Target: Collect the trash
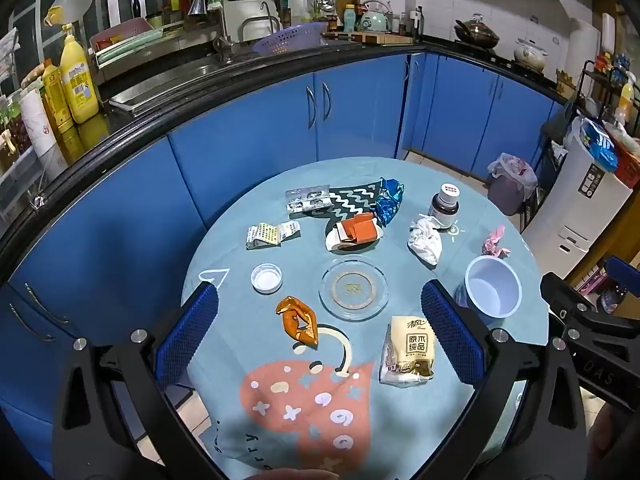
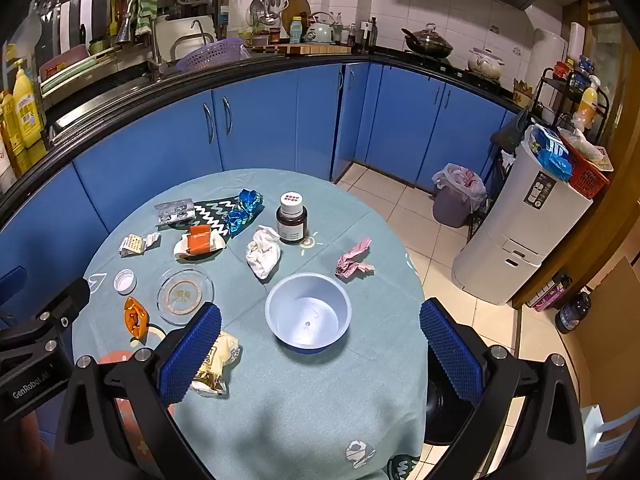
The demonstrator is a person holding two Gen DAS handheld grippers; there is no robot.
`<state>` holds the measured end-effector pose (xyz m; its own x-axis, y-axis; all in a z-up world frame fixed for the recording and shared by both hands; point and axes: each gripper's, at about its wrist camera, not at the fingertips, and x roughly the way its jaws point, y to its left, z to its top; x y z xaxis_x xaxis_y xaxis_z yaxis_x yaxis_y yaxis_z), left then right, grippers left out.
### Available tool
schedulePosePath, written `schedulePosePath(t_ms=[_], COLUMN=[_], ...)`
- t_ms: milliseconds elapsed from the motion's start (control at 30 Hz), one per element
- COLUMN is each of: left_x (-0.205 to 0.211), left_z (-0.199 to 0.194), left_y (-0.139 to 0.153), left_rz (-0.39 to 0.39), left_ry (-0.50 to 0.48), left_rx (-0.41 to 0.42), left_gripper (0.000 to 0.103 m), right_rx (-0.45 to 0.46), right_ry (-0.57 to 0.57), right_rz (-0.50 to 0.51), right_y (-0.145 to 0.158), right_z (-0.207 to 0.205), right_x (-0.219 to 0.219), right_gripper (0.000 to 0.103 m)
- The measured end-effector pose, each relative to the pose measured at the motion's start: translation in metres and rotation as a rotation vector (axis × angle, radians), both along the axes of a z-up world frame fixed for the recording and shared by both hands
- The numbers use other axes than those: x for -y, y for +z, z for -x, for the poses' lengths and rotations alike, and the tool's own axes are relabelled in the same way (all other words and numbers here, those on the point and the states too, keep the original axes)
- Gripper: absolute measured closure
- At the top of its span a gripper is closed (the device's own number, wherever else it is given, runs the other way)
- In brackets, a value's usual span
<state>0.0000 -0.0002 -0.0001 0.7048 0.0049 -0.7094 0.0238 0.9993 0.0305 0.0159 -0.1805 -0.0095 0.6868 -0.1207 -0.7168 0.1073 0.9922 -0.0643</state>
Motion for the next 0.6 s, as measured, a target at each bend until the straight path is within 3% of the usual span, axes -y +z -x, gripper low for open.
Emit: schedulePosePath(t_ms=[600], left_x=[-0.003], left_z=[0.002], left_y=[0.004], left_rz=[0.013], left_ry=[0.005], left_rx=[0.009], left_gripper=[0.003], right_rx=[0.002], right_ry=[0.0], right_rz=[-0.006], right_y=[0.0], right_z=[0.0], right_x=[0.0], right_gripper=[0.006])
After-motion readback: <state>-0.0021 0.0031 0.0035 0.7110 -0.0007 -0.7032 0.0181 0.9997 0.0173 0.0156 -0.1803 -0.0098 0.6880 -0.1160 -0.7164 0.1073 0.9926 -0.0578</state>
